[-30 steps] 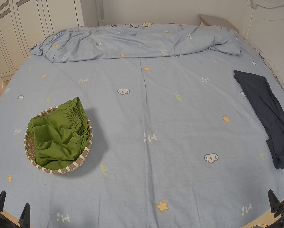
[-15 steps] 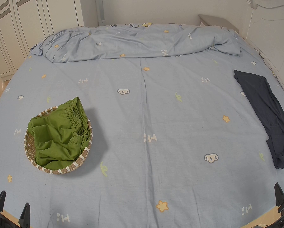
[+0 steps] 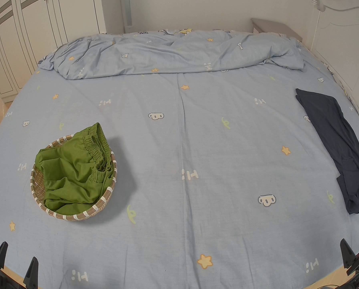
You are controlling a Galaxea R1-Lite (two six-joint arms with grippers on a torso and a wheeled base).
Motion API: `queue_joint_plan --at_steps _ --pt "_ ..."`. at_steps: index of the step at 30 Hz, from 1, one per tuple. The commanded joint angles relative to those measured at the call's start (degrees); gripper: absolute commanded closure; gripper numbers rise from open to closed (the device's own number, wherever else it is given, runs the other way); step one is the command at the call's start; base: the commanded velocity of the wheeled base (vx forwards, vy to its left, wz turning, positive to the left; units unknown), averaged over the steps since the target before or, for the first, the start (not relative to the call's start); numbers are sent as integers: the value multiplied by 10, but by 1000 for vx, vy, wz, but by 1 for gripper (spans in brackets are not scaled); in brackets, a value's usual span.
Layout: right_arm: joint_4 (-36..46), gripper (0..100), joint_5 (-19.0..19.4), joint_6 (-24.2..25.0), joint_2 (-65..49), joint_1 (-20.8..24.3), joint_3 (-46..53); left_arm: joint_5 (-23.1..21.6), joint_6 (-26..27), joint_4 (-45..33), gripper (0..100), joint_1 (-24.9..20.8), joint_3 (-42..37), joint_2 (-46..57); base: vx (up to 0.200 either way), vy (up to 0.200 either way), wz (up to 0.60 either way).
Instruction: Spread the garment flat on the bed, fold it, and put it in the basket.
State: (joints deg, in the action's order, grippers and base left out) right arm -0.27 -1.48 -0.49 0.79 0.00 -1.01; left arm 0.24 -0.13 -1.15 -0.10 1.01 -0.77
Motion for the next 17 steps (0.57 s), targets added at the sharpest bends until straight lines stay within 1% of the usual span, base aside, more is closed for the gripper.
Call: queue_joint_plan --at_steps 1,17 --pt "18 0 14 16 -3 0 5 0 -1 0 0 0 -7 6 0 0 0" --pt "18 0 16 9 -4 0 6 0 -1 0 0 0 -6 6 0 0 0"
